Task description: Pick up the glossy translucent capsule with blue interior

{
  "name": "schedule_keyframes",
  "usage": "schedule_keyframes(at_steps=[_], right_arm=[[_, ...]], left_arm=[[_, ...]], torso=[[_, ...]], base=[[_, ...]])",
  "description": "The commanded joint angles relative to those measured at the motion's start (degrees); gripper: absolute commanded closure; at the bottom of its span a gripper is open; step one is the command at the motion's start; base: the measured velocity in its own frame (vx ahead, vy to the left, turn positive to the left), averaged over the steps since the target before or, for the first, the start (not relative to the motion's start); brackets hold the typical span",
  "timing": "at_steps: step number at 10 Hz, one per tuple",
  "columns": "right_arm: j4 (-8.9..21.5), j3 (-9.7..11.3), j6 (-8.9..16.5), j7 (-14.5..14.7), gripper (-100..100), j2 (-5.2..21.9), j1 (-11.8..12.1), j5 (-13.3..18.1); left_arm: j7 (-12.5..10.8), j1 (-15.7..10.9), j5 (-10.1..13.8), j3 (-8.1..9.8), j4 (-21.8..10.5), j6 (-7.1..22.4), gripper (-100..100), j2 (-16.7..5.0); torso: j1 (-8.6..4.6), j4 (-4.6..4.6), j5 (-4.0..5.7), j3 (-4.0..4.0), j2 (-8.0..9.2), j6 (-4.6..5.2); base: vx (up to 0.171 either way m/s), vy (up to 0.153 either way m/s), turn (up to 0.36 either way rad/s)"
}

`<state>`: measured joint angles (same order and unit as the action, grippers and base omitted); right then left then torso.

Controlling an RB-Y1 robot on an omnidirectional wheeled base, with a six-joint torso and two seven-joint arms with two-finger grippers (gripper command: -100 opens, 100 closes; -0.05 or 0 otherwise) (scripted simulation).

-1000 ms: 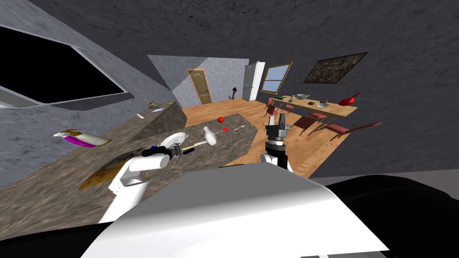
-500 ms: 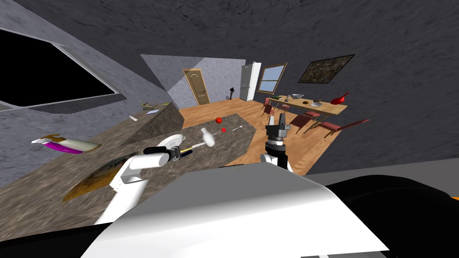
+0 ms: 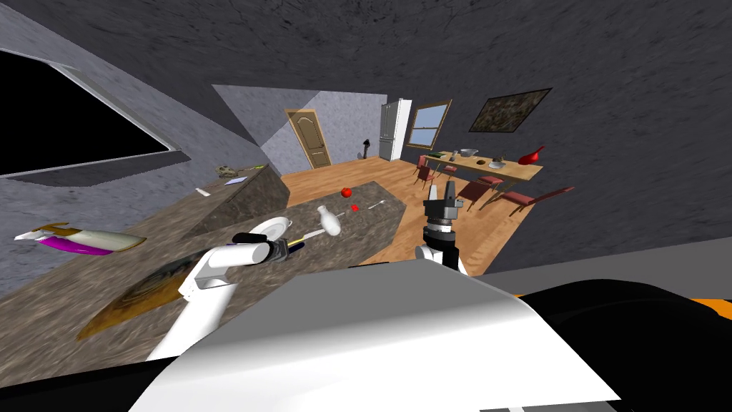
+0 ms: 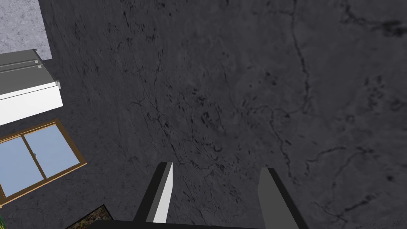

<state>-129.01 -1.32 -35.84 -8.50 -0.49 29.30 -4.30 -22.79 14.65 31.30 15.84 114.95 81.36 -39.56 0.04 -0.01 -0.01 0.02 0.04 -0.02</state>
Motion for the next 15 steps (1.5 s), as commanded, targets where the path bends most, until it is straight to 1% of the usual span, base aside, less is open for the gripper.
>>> schedule_keyframes(at_steps=[1, 2, 3, 4, 5, 8, 9, 10, 14, 15], right_arm=[[0.0, 0.0, 0.0, 0.0, 0, 0.0, 0.0, 0.0], [0.0, 0.0, 0.0, 0.0, 0, 0.0, 0.0, 0.0], [0.0, 0.0, 0.0, 0.0, 0, 0.0, 0.0, 0.0], [0.0, 0.0, 0.0, 0.0, 0, 0.0, 0.0, 0.0], [0.0, 0.0, 0.0, 0.0, 0, 0.0, 0.0, 0.0], [0.0, 0.0, 0.0, 0.0, 0, 0.0, 0.0, 0.0], [0.0, 0.0, 0.0, 0.0, 0, 0.0, 0.0, 0.0], [0.0, 0.0, 0.0, 0.0, 0, 0.0, 0.0, 0.0], [0.0, 0.0, 0.0, 0.0, 0, 0.0, 0.0, 0.0], [0.0, 0.0, 0.0, 0.0, 0, 0.0, 0.0, 0.0]], left_arm=[[-0.8, -0.2, 1.1, -0.16, -0.6, 1.9, -100, -0.2], [-1.1, -0.3, 1.6, -0.33, -1.1, 2.8, -100, -0.3], [-0.8, -0.2, 1.3, -0.19, -0.8, 2.0, -100, -0.3], [-0.9, -0.2, 1.4, -0.19, -0.9, 2.3, 0, -0.3], [-0.2, -0.5, 0.6, -0.67, -2.9, 0.6, -100, 0.3], [0.8, -0.9, -0.4, -1.4, -5.8, -1.8, -100, 1.2], [0.6, -0.8, -0.2, -1.25, -5.2, -1.2, -100, 1.1], [0.6, -0.9, -0.2, -1.27, -5.3, -1.4, 100, 1.1], [0.6, -1.0, -0.2, -1.08, -5.1, -1.5, 100, 1.0], [0.6, -1.0, -0.2, -1.08, -5.1, -1.5, 0, 1.0]], torso=[[0.0, 0.0, 0.0, 0.0, 0.0, 0.0], [0.01, 0.0, 0.0, 0.01, 0.01, 0.0], [-0.02, 0.0, 0.0, 0.0, -0.01, -0.01], [-0.04, 0.0, 0.01, -0.01, -0.02, -0.01], [-0.05, 0.0, 0.01, -0.01, -0.03, -0.01], [-0.03, 0.0, 0.01, -0.01, -0.02, -0.01], [0.02, 0.04, -0.06, -0.05, -0.06, 0.01], [0.11, 0.06, -0.1, -0.1, -0.13, 0.01], [0.3, 0.22, -0.33, -0.23, -0.23, 0.0], [0.31, 0.22, -0.33, -0.23, -0.25, 0.01]], base=[[-0.013, 0.016, -0.05], [-0.006, 0.008, -0.023], [0.0, 0.0, 0.0], [0.0, 0.0, 0.0], [-0.002, 0.004, -0.015], [-0.003, 0.004, -0.011], [0.0, 0.0, 0.0], [0.0, 0.0, 0.0], [0.0, 0.0, 0.0], [0.0, 0.0, 0.0]])
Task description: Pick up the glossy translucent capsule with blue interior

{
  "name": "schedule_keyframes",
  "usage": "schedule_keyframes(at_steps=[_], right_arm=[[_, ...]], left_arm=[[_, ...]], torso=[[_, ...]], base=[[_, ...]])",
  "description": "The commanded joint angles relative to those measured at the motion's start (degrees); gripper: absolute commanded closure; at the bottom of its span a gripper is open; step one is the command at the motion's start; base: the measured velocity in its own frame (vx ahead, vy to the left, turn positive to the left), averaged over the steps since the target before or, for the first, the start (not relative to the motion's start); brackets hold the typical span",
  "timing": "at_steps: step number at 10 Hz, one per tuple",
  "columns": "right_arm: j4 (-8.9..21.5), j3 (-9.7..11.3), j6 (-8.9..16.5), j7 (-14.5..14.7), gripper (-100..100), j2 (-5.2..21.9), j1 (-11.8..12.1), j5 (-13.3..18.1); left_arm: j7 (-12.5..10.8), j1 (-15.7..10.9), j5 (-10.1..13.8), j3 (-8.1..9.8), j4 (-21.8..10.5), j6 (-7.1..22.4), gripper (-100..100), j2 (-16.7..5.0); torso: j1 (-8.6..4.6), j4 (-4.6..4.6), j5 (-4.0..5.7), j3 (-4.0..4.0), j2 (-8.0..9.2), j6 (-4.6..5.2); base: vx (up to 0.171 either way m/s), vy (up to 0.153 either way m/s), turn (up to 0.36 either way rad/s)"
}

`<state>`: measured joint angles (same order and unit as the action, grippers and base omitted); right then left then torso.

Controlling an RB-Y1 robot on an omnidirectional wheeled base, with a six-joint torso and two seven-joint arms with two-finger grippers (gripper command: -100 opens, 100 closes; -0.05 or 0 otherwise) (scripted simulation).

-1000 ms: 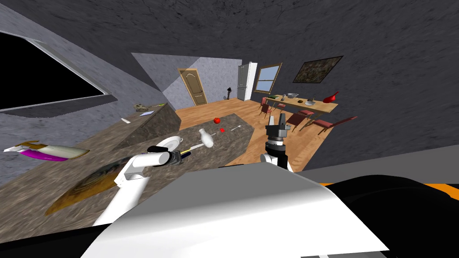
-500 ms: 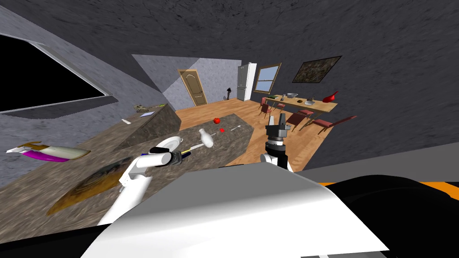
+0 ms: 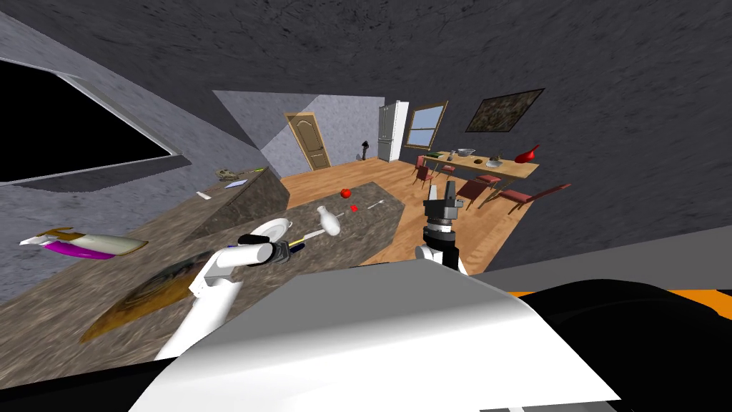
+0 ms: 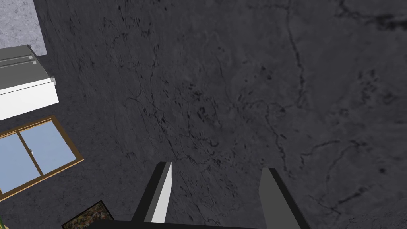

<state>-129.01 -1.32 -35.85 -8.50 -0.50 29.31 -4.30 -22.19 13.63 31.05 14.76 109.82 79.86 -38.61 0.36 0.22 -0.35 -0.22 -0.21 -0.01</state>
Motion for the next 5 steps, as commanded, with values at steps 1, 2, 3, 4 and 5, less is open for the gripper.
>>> schedule_keyframes(at_steps=[1, 2, 3, 4, 5], right_arm=[[0.0, 0.0, 0.0, 0.0, 0, 0.0, 0.0, 0.0], [0.0, 0.0, 0.0, 0.0, 0, 0.0, 0.0, 0.0], [0.0, 0.0, 0.0, 0.0, 0, 0.0, 0.0, 0.0], [0.0, 0.0, 0.0, 0.0, 0, 0.0, 0.0, 0.0], [0.0, 0.0, 0.0, 0.0, 0, 0.0, 0.0, 0.0]], left_arm=[[-0.6, 0.5, 0.7, 0.28, 1.8, 1.7, 100, -0.5], [-1.0, 0.6, 1.1, 0.52, 2.8, 2.5, 100, -0.8], [-1.3, 0.8, 1.4, 0.77, 3.8, 3.3, 100, -1.1], [-1.0, 0.7, 1.2, 0.64, 3.1, 2.7, 100, -0.9], [-1.1, 0.7, 1.3, 0.68, 3.2, 2.9, 0, -0.9]], torso=[[0.0, 0.0, 0.0, 0.0, 0.0, 0.0], [-0.02, 0.0, 0.02, -0.01, -0.03, 0.01], [-0.05, -0.01, 0.03, 0.0, 0.0, 0.0], [-0.05, -0.01, 0.04, 0.01, 0.01, 0.0], [-0.03, 0.0, 0.02, 0.01, 0.01, 0.01]], base=[[0.011, 0.0, 0.007], [0.004, -0.006, 0.017], [0.004, -0.004, 0.021], [0.0, 0.0, 0.0], [0.0, 0.0, 0.0]])
